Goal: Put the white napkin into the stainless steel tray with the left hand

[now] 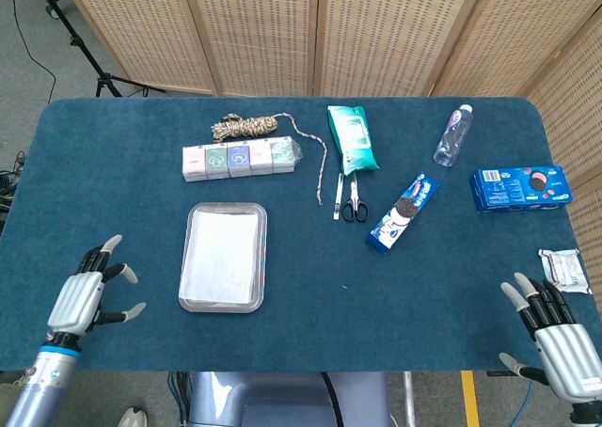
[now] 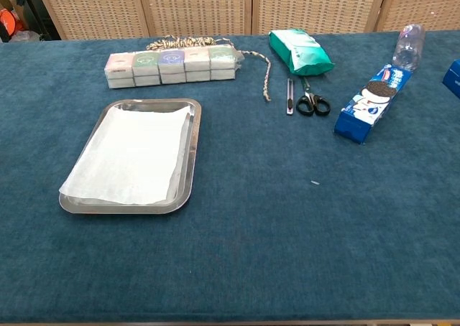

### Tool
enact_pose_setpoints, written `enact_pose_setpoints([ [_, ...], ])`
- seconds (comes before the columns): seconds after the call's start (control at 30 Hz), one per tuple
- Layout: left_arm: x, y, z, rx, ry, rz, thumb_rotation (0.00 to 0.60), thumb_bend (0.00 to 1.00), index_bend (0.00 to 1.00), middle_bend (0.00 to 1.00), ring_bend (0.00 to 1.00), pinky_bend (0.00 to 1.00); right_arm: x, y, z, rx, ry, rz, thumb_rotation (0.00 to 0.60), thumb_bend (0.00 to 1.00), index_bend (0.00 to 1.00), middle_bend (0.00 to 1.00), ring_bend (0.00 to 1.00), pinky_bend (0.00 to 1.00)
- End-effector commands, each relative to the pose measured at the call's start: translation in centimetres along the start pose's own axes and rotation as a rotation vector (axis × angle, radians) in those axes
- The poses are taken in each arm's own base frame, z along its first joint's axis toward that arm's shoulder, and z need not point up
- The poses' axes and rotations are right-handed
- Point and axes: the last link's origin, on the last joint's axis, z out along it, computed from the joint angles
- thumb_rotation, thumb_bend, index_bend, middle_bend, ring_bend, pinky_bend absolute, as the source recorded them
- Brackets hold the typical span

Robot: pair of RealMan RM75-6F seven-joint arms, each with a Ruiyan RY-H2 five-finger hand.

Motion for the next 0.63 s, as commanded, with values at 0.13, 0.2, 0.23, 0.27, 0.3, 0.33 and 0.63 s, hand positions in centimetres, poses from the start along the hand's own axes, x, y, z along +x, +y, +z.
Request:
enact_pose_setpoints([
  [0.13,0.5,-2.5,-2.5,0.012,0.092,0.044,0.503,0.17,0.5,0.0,0.0,0.0,-0.5,-0.1,0.7,-0.014,-0.021,-0.011,0.6,0.0,0.0,0.0,0.0,0.0],
  [0.2,0.8,-2.7,-2.8,-0.002,0.104,0.07,0.504,0.17,0.5,0.0,0.0,0.0,-0.7,-0.1,0.9,-0.015,-0.031,-0.015,0.6,0.0,0.0,0.0,0.0,0.0],
  [0.23,0.9,-2.7,-2.9,-0.006,0.11,0.073,0.504,0.16,0.5,0.0,0.0,0.0,-0.7,-0.2,0.9,-0.016,-0.033,-0.016,0.6,0.0,0.0,0.0,0.0,0.0],
  [0.27,1.0,-2.7,-2.9,-0.009,0.122,0.077,0.503,0.16,0.5,0.0,0.0,0.0,-0.7,-0.2,0.9,-0.015,-0.036,-0.017,0.6,0.0,0.0,0.0,0.0,0.0],
  [0.3,1.2,-2.7,-3.1,-0.015,0.138,0.096,0.504,0.17,0.49,0.0,0.0,0.0,-0.8,-0.3,0.9,-0.012,-0.037,-0.018,0.6,0.0,0.0,0.0,0.0,0.0],
  [0.33,1.2,-2.7,-3.2,-0.02,0.146,0.111,0.503,0.17,0.48,0.0,0.0,0.0,-0.8,-0.3,0.9,-0.01,-0.037,-0.019,0.6,0.0,0.0,0.0,0.0,0.0],
  [0.63,1.0,-2.6,-3.6,-0.054,0.16,0.177,0.503,0.17,0.11,0.0,0.0,0.0,-1.0,-0.2,1.0,-0.01,-0.05,-0.022,0.6,0.0,0.0,0.0,0.0,0.0],
])
